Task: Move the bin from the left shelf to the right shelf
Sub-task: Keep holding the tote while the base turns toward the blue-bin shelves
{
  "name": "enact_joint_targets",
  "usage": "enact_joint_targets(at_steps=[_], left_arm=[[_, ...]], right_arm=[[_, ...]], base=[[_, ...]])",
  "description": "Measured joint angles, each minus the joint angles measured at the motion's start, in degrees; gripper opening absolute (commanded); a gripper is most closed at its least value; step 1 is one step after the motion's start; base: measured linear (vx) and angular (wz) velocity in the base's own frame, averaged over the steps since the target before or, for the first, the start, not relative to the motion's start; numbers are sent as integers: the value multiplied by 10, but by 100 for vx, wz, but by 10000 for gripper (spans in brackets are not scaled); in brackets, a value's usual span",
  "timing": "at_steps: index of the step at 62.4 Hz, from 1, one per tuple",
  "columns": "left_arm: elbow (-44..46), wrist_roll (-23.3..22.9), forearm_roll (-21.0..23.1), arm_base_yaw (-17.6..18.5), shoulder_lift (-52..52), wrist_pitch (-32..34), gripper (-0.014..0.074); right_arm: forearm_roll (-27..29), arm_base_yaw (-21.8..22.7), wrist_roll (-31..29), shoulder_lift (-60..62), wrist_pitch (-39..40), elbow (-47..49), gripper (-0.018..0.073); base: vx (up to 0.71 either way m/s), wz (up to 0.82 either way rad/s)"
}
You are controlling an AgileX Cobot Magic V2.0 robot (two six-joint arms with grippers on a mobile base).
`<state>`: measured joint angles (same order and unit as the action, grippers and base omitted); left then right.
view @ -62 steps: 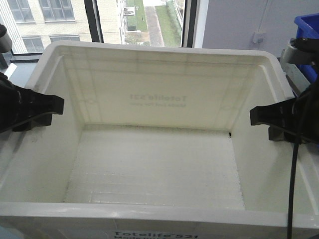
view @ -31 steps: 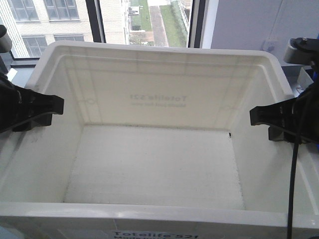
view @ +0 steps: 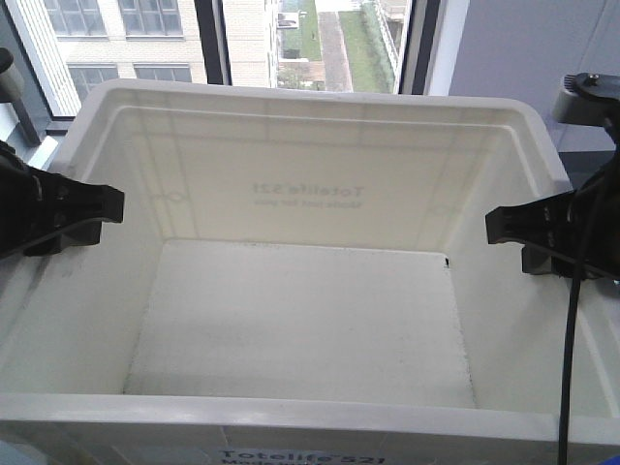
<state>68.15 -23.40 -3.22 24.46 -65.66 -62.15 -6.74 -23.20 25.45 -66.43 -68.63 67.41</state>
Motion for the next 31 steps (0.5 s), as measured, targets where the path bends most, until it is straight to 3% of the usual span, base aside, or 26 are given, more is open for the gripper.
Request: enact_joint_targets(at_steps=[31], left_arm=[[0, 0, 0, 0, 0, 0, 20]], right_arm=[[0, 0, 0, 0, 0, 0, -1]], base=[[19, 20]])
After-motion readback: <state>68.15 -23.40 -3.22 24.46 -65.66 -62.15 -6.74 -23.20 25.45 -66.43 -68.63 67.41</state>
